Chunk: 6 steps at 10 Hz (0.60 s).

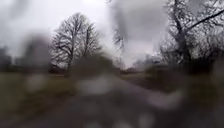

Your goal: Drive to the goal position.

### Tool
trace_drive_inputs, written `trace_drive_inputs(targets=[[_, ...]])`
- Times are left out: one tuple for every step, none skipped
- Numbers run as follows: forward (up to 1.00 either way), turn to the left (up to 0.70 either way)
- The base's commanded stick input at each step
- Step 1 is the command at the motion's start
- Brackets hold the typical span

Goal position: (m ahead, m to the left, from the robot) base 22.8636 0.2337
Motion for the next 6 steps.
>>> trace_drive_inputs(targets=[[0.85,0.00],[0.85,0.00],[0.85,0.00],[0.85,0.00],[0.85,0.00],[0.85,0.00]])
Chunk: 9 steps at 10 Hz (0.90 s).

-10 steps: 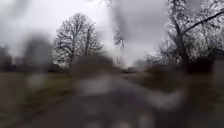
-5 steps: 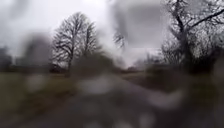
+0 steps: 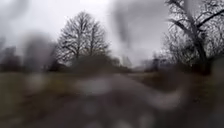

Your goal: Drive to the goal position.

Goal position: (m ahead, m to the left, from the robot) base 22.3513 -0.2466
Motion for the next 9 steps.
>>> trace_drive_inputs(targets=[[0.85,0.00],[0.85,0.00],[0.85,0.00],[0.85,0.00],[0.85,0.00],[0.85,0.00],[0.85,0.00],[0.85,0.00],[0.85,0.00]])
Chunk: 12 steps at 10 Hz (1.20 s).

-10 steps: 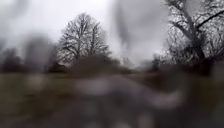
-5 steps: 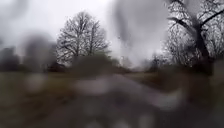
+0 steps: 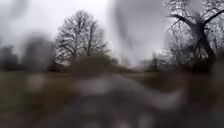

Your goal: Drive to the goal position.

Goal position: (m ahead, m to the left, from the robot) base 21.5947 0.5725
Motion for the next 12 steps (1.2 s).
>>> trace_drive_inputs(targets=[[0.85,0.00],[0.85,0.00],[0.85,0.00],[0.85,0.00],[0.85,0.00],[0.85,0.00],[0.85,0.00],[0.85,0.00],[0.85,0.00],[0.85,0.00],[0.85,0.00],[0.85,0.00]])
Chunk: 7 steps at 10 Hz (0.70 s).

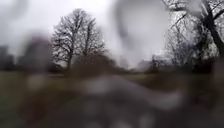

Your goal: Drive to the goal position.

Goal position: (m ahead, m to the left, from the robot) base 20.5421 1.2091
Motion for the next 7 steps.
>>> trace_drive_inputs(targets=[[0.85,0.00],[0.85,0.00],[0.85,0.00],[0.85,0.00],[0.85,0.00],[0.85,0.00],[0.85,0.00]])
